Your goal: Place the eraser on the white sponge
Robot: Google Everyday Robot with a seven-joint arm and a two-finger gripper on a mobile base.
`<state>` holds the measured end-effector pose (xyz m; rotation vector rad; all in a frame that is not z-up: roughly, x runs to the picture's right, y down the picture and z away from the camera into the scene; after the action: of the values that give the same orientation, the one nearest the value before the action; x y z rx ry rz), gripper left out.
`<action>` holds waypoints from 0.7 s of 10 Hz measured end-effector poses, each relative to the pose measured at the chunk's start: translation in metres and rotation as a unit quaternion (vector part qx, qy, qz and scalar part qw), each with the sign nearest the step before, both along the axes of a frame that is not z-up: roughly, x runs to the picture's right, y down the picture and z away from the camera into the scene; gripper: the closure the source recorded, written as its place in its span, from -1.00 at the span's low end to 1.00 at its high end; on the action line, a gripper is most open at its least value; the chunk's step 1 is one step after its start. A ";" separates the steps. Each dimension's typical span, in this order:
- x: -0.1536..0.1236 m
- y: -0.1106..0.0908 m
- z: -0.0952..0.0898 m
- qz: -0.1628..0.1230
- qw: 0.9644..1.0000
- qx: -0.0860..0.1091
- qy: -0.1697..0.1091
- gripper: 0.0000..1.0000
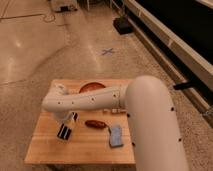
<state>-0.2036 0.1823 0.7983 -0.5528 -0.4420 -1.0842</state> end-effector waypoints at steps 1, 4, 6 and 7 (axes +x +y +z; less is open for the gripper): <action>0.014 -0.009 -0.006 0.007 1.000 0.000 0.005 0.99; 0.025 -0.018 -0.023 0.021 1.000 -0.003 0.010 0.85; 0.033 -0.024 -0.020 0.038 0.999 -0.003 0.022 0.99; 0.041 -0.026 -0.020 0.046 0.999 -0.003 0.026 0.99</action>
<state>-0.1631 0.1563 0.7780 -0.5591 -0.4216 -0.9787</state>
